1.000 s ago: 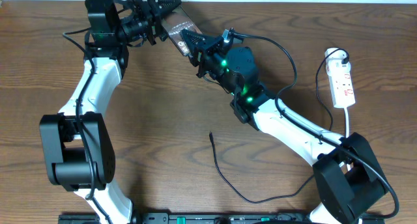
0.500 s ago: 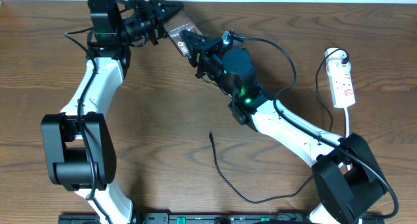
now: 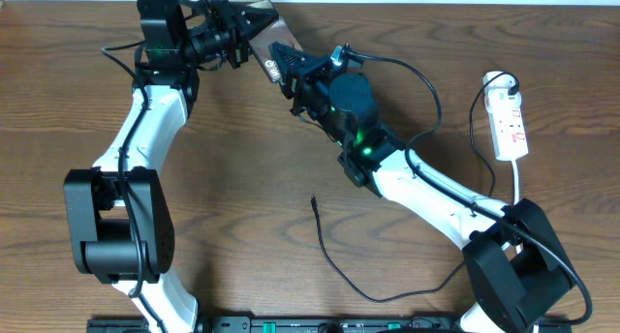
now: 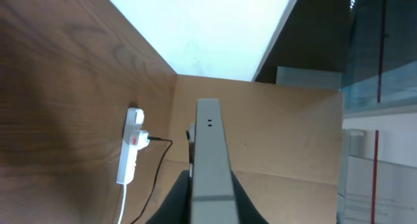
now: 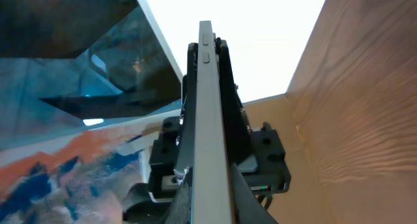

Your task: Plug charger to phone and switch on socket

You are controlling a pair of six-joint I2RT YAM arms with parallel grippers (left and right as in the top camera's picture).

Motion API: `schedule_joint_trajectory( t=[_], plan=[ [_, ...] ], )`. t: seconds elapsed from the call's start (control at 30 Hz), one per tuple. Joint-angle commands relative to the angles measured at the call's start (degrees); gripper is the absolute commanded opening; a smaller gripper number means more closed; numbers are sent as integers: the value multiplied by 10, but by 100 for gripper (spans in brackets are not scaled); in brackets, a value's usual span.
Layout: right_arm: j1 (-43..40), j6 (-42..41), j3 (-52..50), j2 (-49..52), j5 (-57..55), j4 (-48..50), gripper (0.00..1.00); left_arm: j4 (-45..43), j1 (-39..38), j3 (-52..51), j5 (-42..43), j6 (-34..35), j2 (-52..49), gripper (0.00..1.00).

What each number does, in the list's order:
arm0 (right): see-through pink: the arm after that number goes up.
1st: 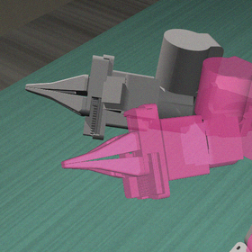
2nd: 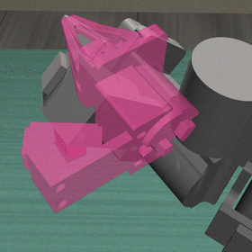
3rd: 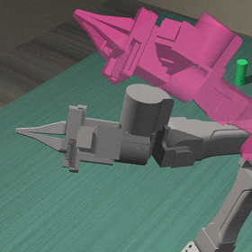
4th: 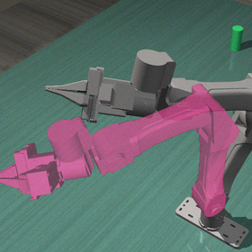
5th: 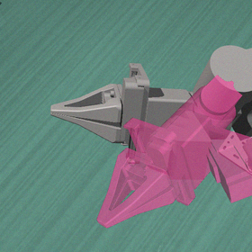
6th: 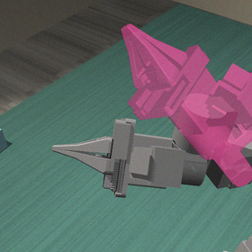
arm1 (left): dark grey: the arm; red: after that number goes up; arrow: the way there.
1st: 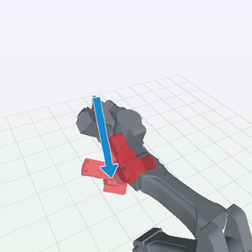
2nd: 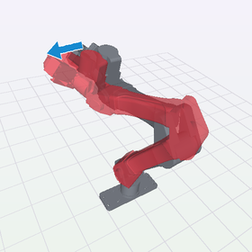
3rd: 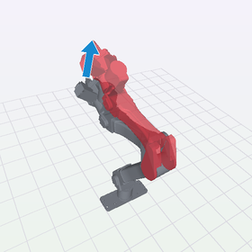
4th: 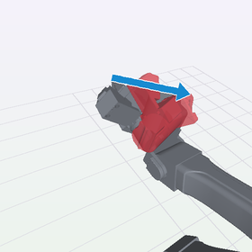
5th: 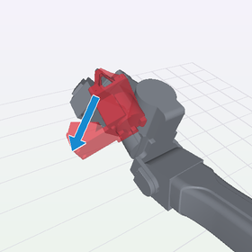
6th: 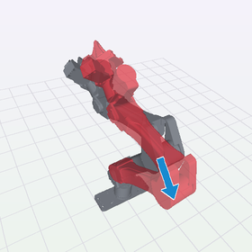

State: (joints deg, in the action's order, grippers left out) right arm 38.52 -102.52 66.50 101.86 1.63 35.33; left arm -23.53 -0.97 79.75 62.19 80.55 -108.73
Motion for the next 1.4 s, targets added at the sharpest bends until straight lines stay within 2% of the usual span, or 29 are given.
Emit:
schedule_joint_trajectory(
  t=[0.0,0.17,0.23,0.3,0.37,0.43,0.47,0.67,0.8,0.93,1.07,1.2,1.37],
  plan=[
    [12,-22,6,-5,15,9,1,-10,-5,13,-3,-8,12,7],
    [12,-22,6,-5,15,3,2,-10,-5,13,-3,-8,12,8],
    [12,-22,6,-5,14,1,13,-10,-5,13,-3,-8,12,7],
    [12,-22,6,-5,14,1,33,-10,-5,13,-3,-8,12,7],
    [12,-22,6,-5,13,1,70,-10,-4,13,-3,-8,12,7],
    [12,-22,6,-5,13,1,92,-10,-3,13,-3,-8,12,7],
    [12,-22,6,-5,12,1,99,-10,-2,13,-3,-8,12,7],
    [7,-21,6,-5,9,2,99,-10,27,13,4,-15,12,7],
    [-2,9,6,-5,30,11,99,-10,66,13,19,-43,12,7],
    [-14,59,6,-5,65,17,99,-10,114,13,69,-97,12,8],
    [-29,160,6,-5,120,17,99,-11,156,13,132,-147,12,7],
    [-43,317,6,-5,218,7,99,-11,180,13,217,-232,12,7],
    [-52,418,6,-5,293,-111,99,-10,180,13,279,-306,12,7]
  ],
)
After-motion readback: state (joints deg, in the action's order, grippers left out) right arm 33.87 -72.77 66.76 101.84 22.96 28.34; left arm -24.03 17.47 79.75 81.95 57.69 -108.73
